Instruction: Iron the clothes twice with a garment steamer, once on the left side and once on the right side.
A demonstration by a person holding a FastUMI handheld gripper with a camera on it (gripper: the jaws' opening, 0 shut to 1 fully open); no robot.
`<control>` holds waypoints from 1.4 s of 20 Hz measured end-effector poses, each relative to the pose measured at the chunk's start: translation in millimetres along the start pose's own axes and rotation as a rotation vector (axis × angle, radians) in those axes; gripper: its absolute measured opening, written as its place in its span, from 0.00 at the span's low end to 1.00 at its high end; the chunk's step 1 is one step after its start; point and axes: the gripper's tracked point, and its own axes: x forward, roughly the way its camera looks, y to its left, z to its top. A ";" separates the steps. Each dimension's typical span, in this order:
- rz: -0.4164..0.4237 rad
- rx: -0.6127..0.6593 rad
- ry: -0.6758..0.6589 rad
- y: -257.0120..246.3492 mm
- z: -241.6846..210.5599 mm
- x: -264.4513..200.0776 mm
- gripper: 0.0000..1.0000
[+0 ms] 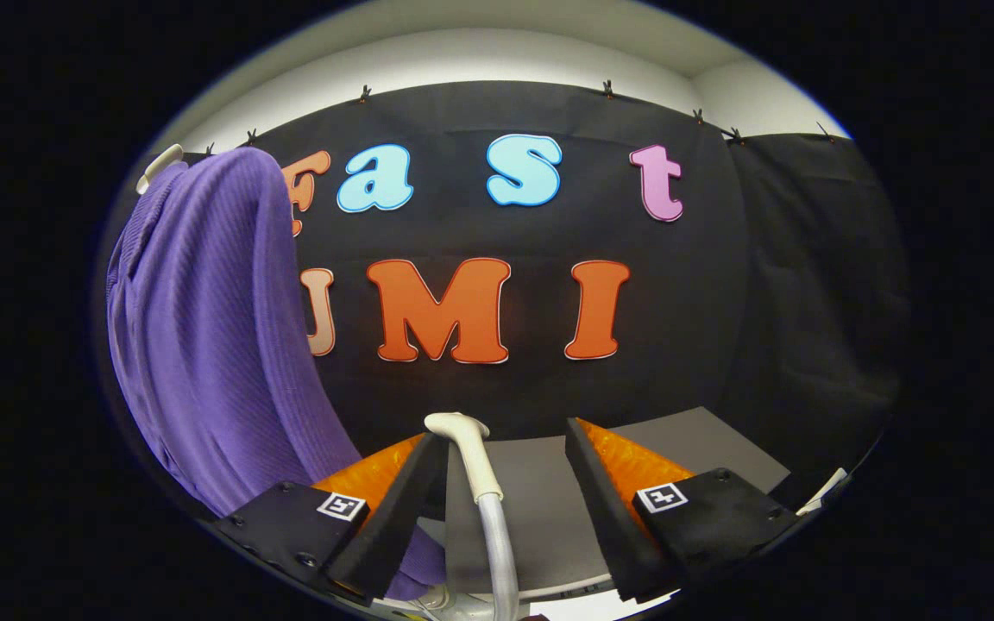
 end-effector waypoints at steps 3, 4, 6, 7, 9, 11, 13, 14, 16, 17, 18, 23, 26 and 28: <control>0.040 0.014 0.058 3.2 -22.0 35.8 0.99; 0.056 0.018 0.082 6.1 -29.4 50.0 0.99; 0.075 0.020 0.129 9.0 -46.0 69.3 0.99; 0.079 0.020 0.156 8.6 -54.9 79.8 0.99; 0.080 0.024 0.206 4.6 -71.1 95.6 0.99; 0.085 0.029 0.251 4.9 -86.1 109.4 0.99; 0.102 0.043 0.307 10.7 -101.1 119.9 0.99; 0.106 0.052 0.334 11.0 -107.7 121.8 0.99; 0.110 0.061 0.371 13.4 -116.2 128.7 0.97; 0.111 0.067 0.392 16.3 -122.7 132.3 0.96; 0.109 0.070 0.417 18.1 -128.7 134.5 0.92; 0.115 0.135 0.534 23.1 -152.2 138.7 0.63; 0.104 0.127 0.494 23.9 -145.8 139.9 0.52; 0.083 0.107 0.453 19.3 -135.2 136.2 0.49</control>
